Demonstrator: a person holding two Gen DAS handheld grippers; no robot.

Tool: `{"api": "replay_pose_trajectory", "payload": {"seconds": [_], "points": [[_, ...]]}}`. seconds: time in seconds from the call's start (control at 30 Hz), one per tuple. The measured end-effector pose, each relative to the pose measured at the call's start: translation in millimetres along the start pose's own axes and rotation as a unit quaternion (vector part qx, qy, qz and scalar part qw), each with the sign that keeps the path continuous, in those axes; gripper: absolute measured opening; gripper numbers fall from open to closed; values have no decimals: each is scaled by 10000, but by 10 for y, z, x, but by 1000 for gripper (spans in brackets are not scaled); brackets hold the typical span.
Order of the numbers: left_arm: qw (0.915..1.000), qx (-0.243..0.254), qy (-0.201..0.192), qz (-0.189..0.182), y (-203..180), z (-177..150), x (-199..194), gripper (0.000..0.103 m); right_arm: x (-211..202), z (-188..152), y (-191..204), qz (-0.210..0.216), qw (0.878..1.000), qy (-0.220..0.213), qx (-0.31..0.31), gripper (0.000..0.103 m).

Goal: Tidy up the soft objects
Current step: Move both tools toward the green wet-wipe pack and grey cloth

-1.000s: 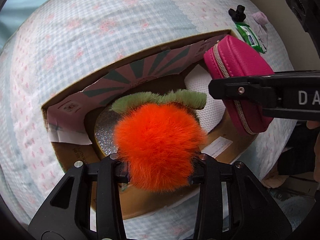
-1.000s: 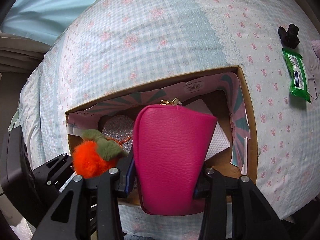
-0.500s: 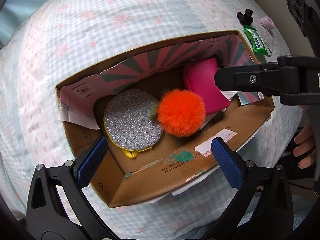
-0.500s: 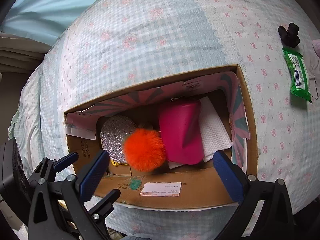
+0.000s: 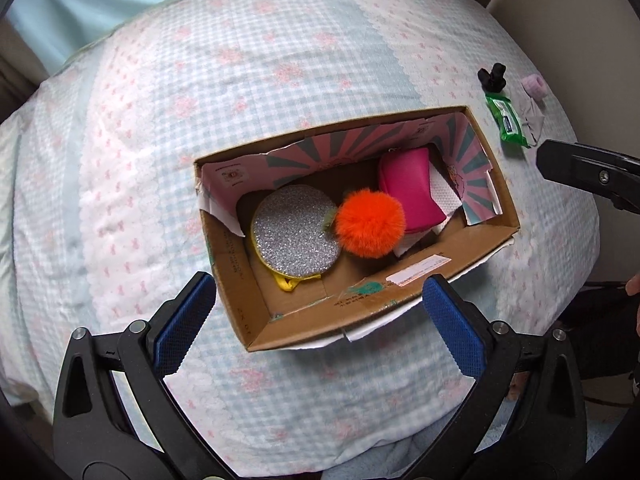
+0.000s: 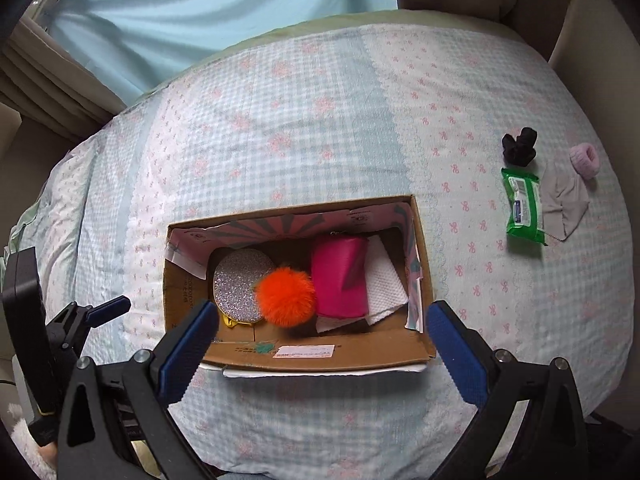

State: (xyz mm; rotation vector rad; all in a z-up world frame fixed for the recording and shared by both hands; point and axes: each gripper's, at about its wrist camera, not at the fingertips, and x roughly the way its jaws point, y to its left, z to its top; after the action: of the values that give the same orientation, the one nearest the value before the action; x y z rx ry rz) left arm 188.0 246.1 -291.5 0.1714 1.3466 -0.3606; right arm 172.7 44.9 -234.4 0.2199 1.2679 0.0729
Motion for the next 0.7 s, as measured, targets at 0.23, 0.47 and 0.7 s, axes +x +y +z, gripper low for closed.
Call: {"api": "replay_pose_trajectory", "payload": {"seconds": [0.23, 0.47, 0.7], "points": [[9970, -648, -423, 57, 81, -216, -533, 103, -709, -137, 53, -376, 9959, -770, -283, 103], [9943, -781, -702, 167, -78, -371, -930, 103, -1181, -299, -118, -621, 9911, -1134, -329, 103], [9899, -882, -1082, 245, -451, -386, -1300, 103, -1576, -428, -573, -733, 9858, -1481, -314, 103]]}}
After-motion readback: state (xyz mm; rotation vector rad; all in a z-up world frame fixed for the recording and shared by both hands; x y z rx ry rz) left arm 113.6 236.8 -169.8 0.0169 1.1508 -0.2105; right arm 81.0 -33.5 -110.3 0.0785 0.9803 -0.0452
